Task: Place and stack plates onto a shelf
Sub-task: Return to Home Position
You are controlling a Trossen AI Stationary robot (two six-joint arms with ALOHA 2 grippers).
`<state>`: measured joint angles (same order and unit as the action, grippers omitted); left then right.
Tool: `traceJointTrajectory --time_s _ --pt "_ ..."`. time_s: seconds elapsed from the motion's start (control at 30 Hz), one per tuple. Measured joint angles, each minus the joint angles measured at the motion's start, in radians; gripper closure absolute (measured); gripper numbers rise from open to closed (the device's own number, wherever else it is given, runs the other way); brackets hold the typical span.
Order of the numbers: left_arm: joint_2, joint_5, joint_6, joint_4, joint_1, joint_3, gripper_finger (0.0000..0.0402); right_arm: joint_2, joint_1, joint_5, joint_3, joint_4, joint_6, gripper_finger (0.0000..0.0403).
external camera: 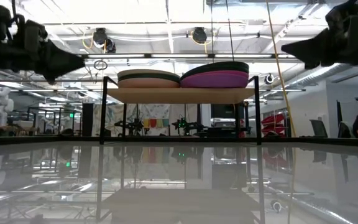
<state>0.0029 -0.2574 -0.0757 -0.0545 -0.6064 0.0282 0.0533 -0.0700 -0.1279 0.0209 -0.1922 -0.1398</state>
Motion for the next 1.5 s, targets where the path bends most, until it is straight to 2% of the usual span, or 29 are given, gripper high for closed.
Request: traceJointTrajectory --time_s 0.4,1.5 --pt "0.012 -0.004 -0.006 0.001 0.0 -0.018 0.0243 0.003 0.0 -0.03 -0.002 0.054 0.119 0.0401" --pt "0.012 -0.003 -0.008 -0.001 0.0 -0.018 0.0243 0.004 0.0 -0.028 -0.006 0.047 0.121 0.0401"
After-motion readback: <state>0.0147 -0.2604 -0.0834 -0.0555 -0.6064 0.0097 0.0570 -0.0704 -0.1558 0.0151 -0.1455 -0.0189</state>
